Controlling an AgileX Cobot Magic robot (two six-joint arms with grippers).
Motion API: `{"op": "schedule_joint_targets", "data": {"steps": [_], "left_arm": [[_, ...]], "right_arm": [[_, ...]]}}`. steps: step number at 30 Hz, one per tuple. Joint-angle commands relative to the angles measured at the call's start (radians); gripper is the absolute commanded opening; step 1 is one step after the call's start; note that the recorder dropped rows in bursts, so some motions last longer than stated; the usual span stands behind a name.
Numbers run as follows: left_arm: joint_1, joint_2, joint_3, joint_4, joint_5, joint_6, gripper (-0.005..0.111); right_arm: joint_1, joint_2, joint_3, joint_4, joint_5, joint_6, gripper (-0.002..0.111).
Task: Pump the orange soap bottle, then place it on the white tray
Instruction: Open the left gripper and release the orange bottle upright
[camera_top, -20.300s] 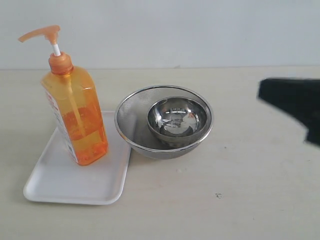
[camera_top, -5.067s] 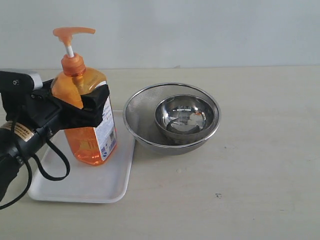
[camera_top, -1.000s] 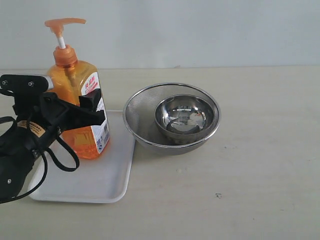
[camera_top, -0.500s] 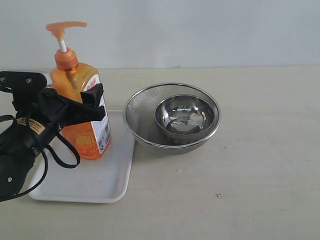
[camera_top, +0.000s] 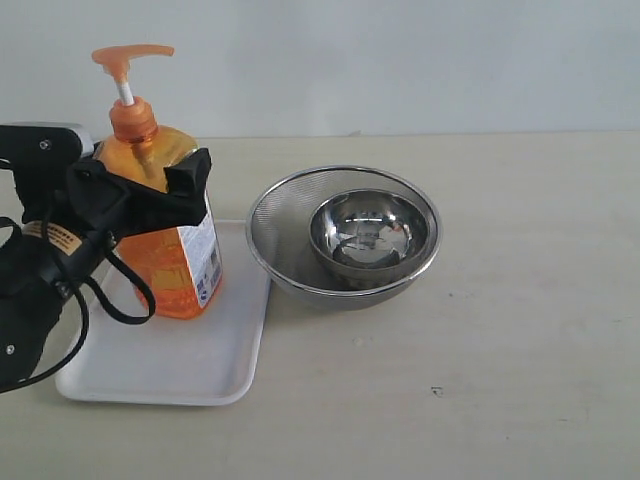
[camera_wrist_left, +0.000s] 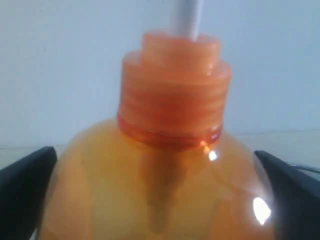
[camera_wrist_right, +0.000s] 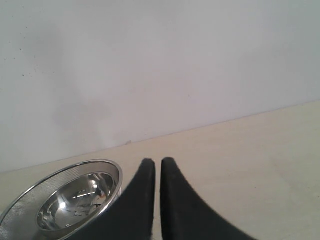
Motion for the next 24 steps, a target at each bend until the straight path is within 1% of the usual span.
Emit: {"op": "schedule_joint_targets", "data": {"steps": [1,7,10,12,15,16,20,22,24], "left_arm": [[-0.003,-0.055,0.031,-0.002,0.020,0.015,0.096],[-0.003,-0.161,0.090,0.020,0.049,0.015,0.096],[-0.003,-0.219,0.118,0.093,0.055,0.015,0.096],[-0.003,-0.261,0.131,0.154,0.096,0.015,0.096],[-0.003,-0.324,0.133,0.210,0.206,0.001,0.096],[-0.003,-0.359,0.133,0.220,0.293,-0.015,0.096],[-0.003,-0.464,0.133,0.238,0.475,-0.049,0.095],[-0.003,-0.540,0.133,0.308,0.606,-0.135,0.095],[-0.003,-0.615,0.133,0.373,0.696,-0.184,0.095]], "right_arm": [[-0.003,-0.004,0.000,-0.004,-0.003,-0.004,0.000],[-0.003,-0.004,0.000,-0.004,-0.003,-0.004,0.000],[-0.003,-0.004,0.000,-0.004,-0.003,-0.004,0.000],[-0.003,-0.004,0.000,-0.004,-0.003,-0.004,0.000],[-0.003,-0.004,0.000,-0.004,-0.003,-0.004,0.000],[-0.003,-0.004,0.000,-0.004,-0.003,-0.004,0.000],[-0.003,-0.004,0.000,-0.004,-0.003,-0.004,0.000],[-0.003,-0.004,0.000,-0.004,-0.003,-0.004,0.000],[-0.003,-0.004,0.000,-0.004,-0.003,-0.004,0.000]]}}
